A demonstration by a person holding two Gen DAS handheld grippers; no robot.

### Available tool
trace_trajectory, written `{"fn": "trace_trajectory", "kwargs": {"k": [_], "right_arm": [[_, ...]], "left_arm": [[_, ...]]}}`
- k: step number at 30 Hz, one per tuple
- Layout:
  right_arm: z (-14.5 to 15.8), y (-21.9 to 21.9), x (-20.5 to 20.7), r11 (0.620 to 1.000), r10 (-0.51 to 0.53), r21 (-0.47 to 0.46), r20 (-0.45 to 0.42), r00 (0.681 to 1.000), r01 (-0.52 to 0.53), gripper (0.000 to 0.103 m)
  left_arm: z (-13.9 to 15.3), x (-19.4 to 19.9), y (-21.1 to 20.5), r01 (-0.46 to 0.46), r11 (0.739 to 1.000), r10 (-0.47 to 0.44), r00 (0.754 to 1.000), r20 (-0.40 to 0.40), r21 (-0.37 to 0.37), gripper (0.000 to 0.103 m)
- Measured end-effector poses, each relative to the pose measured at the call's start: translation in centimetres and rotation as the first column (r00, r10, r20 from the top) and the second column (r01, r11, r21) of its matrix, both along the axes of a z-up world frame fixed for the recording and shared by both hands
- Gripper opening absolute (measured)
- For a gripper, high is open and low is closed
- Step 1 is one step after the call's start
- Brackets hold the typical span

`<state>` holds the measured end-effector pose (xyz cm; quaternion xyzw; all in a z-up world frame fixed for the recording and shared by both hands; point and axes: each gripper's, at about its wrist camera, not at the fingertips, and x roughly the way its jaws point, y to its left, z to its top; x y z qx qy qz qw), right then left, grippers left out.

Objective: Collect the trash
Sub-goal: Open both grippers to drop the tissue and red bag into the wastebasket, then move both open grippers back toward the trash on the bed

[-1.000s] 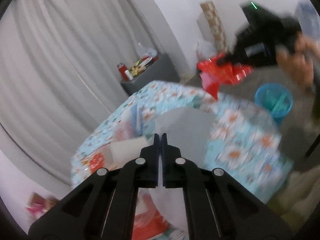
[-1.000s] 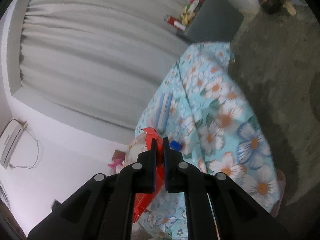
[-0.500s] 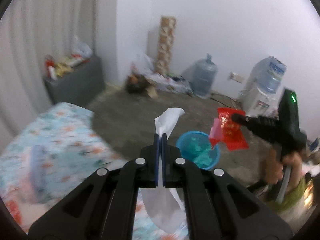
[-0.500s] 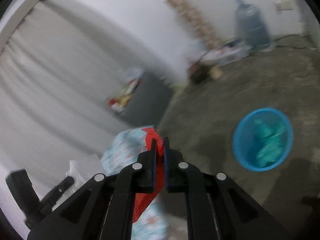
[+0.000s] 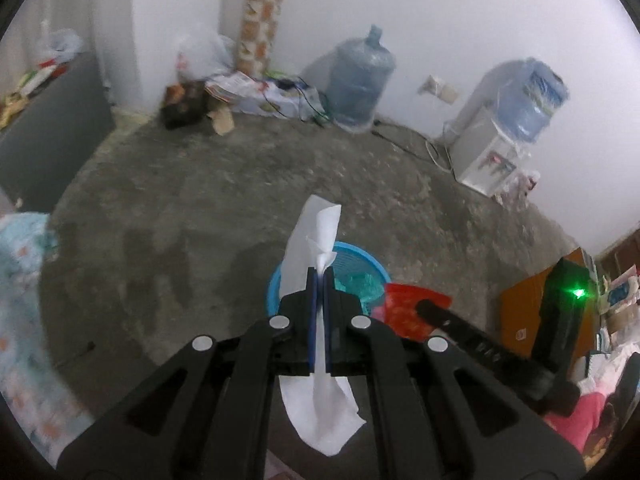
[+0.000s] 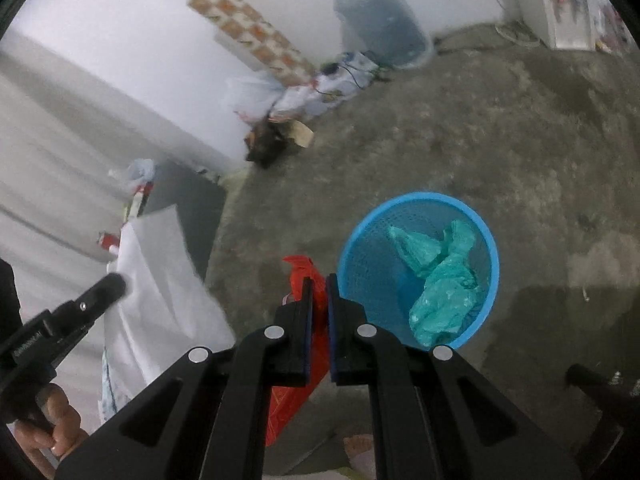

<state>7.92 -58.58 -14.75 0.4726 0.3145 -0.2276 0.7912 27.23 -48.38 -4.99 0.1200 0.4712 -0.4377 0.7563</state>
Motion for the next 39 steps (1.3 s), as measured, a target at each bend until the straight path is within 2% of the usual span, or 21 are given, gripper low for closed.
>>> {"fn": "trace_trajectory", "kwargs": {"k": [3,5,6,7,8,10,13,17,21,24,26,31,36,39], "right_arm": [[-3.2,-1.8,1.3,0.999,-0.03,0.024,-0.034,0.999,0.03,0.008],[-5.0,-2.8,2.0,0.998,-0.043,0.045,-0.05,0.998,0.045,0.01],[-6.1,-3.3,2.5,0.998,-0.04,0.051,-0.063,0.997,0.043,0.01],[-7.2,-3.8,2.9,0.997,-0.032,0.061,-0.076,0.997,0.037,0.013],[-8.2,-4.1,3.2,0.997,-0.028,0.076,-0.082,0.996,0.034,0.027],[-10.5,-4.6,3.5,0.99,-0.028,0.135,-0.1,0.995,0.041,0.041],[-12.6,-4.9,3.1,0.982,-0.037,0.181,-0.11,0.993,0.057,0.041],[-12.5,-4.3,1.9,0.978,-0.065,0.194,-0.085,0.994,0.08,0.044],[-10.4,-2.9,1.3,0.981,-0.07,0.176,-0.047,0.996,0.078,0.046],[-6.7,-0.5,1.4,0.991,-0.045,0.126,-0.003,0.999,0.045,0.051],[-4.7,0.9,1.6,0.995,-0.022,0.097,0.02,1.0,0.02,0.059],[2.0,6.0,2.9,0.993,0.116,0.012,0.083,0.99,-0.117,0.069],[7.0,11.4,4.8,0.956,0.292,-0.061,0.111,0.95,-0.287,0.075],[9.2,15.1,5.9,0.916,0.401,-0.087,0.12,0.908,-0.393,0.079]], "left_arm": [[-2.5,0.8,-3.2,0.023,0.999,-0.023,1.0,0.012,0.026,0.001],[-4.4,1.4,-5.1,0.04,0.998,-0.041,0.999,0.017,0.052,0.009],[-5.4,1.6,-5.9,0.047,0.997,-0.048,0.999,0.014,0.067,0.026],[-6.0,1.8,-6.3,0.052,0.996,-0.053,0.999,0.009,0.078,0.048],[-6.8,1.9,-6.8,0.05,0.995,-0.051,0.999,0.008,0.092,0.052],[-7.3,1.9,-6.8,0.035,0.996,-0.035,0.999,-0.004,0.085,0.052],[-7.3,2.0,-5.9,0.025,0.998,-0.021,0.998,-0.062,0.065,0.053],[-4.5,1.8,-3.9,0.012,0.999,-0.01,0.999,-0.037,0.038,0.053],[1.0,0.7,-0.8,0.017,1.0,-0.017,1.0,0.022,0.009,0.056],[5.9,-0.2,2.2,0.022,1.0,-0.021,0.996,0.089,-0.01,0.062],[9.1,-0.9,4.7,0.016,0.999,-0.013,0.994,0.105,-0.032,0.064],[16.0,-2.8,13.4,-0.048,0.998,0.054,0.988,0.145,-0.042,0.075],[19.1,-5.2,22.4,-0.135,0.991,0.137,0.974,0.182,-0.023,0.08],[19.6,-6.8,28.4,-0.195,0.981,0.194,0.958,0.21,-0.015,0.081]]}}
